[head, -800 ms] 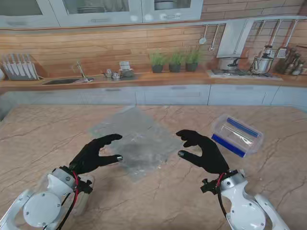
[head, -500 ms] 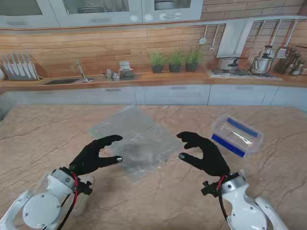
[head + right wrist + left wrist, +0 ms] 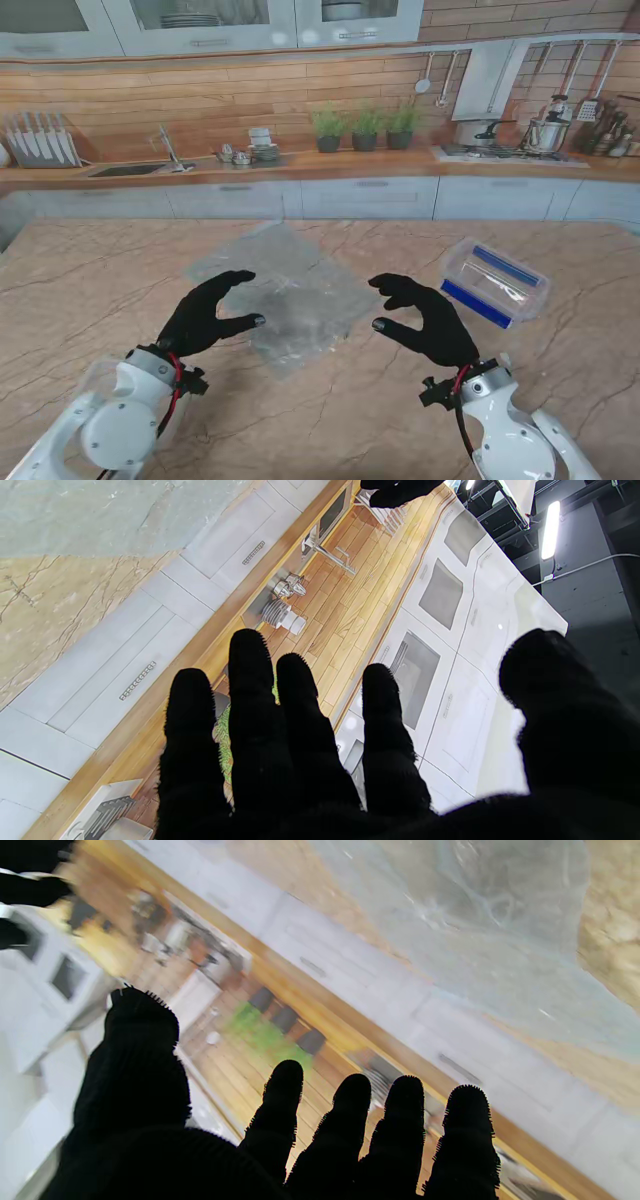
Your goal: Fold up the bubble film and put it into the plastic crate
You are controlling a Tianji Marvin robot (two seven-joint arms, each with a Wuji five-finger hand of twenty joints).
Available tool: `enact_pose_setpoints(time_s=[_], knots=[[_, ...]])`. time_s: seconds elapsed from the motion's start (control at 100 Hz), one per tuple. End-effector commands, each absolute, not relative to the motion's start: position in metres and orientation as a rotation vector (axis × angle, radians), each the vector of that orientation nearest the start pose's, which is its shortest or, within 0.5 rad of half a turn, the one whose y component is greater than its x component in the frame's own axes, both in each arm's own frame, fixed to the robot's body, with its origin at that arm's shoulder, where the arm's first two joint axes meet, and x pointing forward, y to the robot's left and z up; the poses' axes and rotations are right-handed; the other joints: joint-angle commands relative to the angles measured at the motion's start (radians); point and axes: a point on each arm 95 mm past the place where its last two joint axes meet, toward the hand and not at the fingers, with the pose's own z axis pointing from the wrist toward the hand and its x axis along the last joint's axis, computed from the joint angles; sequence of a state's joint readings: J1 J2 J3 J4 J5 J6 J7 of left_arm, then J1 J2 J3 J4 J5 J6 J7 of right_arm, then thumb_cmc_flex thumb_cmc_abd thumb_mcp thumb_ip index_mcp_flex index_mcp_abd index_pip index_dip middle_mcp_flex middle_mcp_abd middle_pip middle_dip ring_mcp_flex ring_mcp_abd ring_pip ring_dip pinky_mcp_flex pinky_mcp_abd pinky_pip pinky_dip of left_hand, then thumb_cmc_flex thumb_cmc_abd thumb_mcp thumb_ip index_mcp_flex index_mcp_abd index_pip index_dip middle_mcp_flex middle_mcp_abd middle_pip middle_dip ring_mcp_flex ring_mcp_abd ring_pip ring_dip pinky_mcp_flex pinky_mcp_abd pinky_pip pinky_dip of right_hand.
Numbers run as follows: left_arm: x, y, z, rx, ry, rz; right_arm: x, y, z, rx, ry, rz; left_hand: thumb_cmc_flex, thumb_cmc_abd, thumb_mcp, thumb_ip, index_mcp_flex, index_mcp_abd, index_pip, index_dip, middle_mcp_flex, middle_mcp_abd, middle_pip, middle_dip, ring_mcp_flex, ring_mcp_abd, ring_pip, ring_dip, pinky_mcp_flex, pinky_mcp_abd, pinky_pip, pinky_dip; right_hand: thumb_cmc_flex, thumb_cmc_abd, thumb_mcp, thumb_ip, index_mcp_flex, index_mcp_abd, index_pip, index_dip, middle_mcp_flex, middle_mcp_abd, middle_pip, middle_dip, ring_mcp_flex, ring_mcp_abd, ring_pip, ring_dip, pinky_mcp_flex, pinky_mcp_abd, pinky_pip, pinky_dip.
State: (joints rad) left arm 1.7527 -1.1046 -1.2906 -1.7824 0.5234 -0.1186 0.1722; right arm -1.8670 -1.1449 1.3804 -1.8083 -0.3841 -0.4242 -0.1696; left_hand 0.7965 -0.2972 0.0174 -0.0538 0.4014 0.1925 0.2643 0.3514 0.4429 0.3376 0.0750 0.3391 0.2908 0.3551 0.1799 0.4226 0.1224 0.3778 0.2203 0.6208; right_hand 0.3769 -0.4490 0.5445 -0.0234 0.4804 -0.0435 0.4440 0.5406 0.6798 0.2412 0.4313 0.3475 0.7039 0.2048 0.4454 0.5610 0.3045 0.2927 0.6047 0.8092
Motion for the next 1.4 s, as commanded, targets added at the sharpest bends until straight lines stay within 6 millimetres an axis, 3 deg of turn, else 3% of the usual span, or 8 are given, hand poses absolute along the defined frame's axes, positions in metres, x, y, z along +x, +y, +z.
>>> enact_pose_setpoints(time_s=[0.0,0.19,0.29,0.41,0.56,0.82,1.09,1.39], knots=[[0.356,-0.018,-0.301,-1.565,1.07,-1.962,0.319,0.0,-0.293,-1.719,-1.073,-2.691,0.028,0.022,0.006,0.039,-0.031,-0.024,-0.033,0.011,-0.039,-0.015,-0.02,-0.008,-0.05,-0.026,-0.014,-0.013,-0.017,-0.04,-0.027,-0.014,-0.02,0.005,0.005,-0.013,-0.021,-0.026,-0.007,-0.003,-0.009,-0.017,-0.01,0.003,0.006,-0.015,0.012,0.012,-0.008,0.002,0.027,0.02],[0.379,-0.035,-0.312,-1.527,1.155,-1.78,0.314,-0.004,-0.294,-1.716,-1.055,-2.714,0.028,0.031,-0.004,0.041,-0.101,0.014,-0.06,-0.039,-0.157,-0.006,-0.053,-0.055,-0.164,-0.033,-0.042,-0.069,-0.078,-0.1,-0.084,-0.088,-0.02,0.008,0.003,-0.013,-0.02,-0.026,-0.007,-0.004,-0.009,-0.016,-0.01,0.002,0.007,-0.014,0.013,0.012,-0.008,0.002,0.027,0.019],[0.398,-0.038,-0.315,-1.508,1.26,-1.631,0.311,-0.006,-0.295,-1.721,-1.043,-2.732,0.014,0.012,-0.008,0.043,-0.137,0.005,-0.095,-0.088,-0.224,-0.026,-0.07,-0.101,-0.229,-0.049,-0.088,-0.129,-0.114,-0.107,-0.108,-0.126,-0.02,0.01,0.003,-0.013,-0.017,-0.025,-0.006,-0.004,-0.006,-0.016,-0.009,0.003,0.008,-0.013,0.014,0.012,-0.008,0.003,0.027,0.019],[0.431,-0.038,-0.319,-1.587,1.387,-1.466,0.307,-0.009,-0.296,-1.749,-1.028,-2.748,-0.016,0.048,-0.018,0.047,-0.244,-0.027,-0.115,-0.12,-0.349,-0.075,-0.084,-0.14,-0.284,-0.1,-0.186,-0.217,-0.192,-0.182,-0.137,-0.169,-0.019,0.012,0.002,-0.012,-0.015,-0.026,-0.006,-0.004,-0.006,-0.014,-0.009,0.003,0.006,-0.011,0.014,0.013,-0.01,0.002,0.026,0.019],[0.469,-0.038,-0.332,-1.669,1.372,-1.377,0.303,-0.008,-0.294,-1.737,-1.034,-2.788,-0.038,0.048,-0.019,0.048,-0.253,-0.069,-0.219,-0.194,-0.366,-0.103,-0.114,-0.283,-0.292,-0.129,-0.21,-0.365,-0.187,-0.195,-0.184,-0.258,-0.022,0.014,0.0,-0.012,-0.013,-0.026,-0.006,-0.004,0.001,-0.015,-0.006,0.003,0.011,-0.014,0.017,0.013,-0.005,0.003,0.028,0.02],[0.508,-0.044,-0.351,-1.669,1.393,-1.266,0.311,-0.002,-0.296,-1.77,-1.076,-2.726,-0.043,0.031,-0.015,0.049,-0.256,-0.102,-0.26,-0.205,-0.366,-0.105,-0.108,-0.304,-0.292,-0.129,-0.208,-0.381,-0.181,-0.217,-0.2,-0.304,-0.022,0.018,0.001,-0.011,-0.016,-0.025,-0.007,-0.004,-0.004,-0.014,-0.008,0.003,0.007,-0.011,0.015,0.013,-0.01,0.003,0.027,0.019],[0.523,-0.065,-0.373,-1.651,1.678,-1.107,0.31,-0.003,-0.295,-1.774,-1.068,-2.731,-0.012,0.035,0.041,0.057,-0.247,-0.097,-0.156,-0.14,-0.341,-0.087,-0.057,-0.121,-0.286,-0.123,-0.19,-0.296,-0.187,-0.231,-0.152,-0.268,-0.024,0.028,-0.003,-0.011,-0.012,-0.024,-0.007,-0.005,-0.002,-0.011,-0.008,0.002,0.007,-0.009,0.016,0.013,-0.009,0.004,0.027,0.019],[0.489,-0.103,-0.375,-1.48,2.006,-1.134,0.307,-0.004,-0.294,-1.772,-1.053,-2.748,0.005,0.068,0.054,0.047,-0.25,-0.105,-0.079,-0.13,-0.305,-0.082,-0.003,-0.105,-0.281,-0.117,-0.182,-0.243,-0.186,-0.228,-0.122,-0.215,-0.029,0.038,-0.005,-0.011,-0.01,-0.025,-0.008,-0.005,-0.002,-0.01,-0.009,0.002,0.006,-0.007,0.016,0.013,-0.01,0.004,0.026,0.019]])
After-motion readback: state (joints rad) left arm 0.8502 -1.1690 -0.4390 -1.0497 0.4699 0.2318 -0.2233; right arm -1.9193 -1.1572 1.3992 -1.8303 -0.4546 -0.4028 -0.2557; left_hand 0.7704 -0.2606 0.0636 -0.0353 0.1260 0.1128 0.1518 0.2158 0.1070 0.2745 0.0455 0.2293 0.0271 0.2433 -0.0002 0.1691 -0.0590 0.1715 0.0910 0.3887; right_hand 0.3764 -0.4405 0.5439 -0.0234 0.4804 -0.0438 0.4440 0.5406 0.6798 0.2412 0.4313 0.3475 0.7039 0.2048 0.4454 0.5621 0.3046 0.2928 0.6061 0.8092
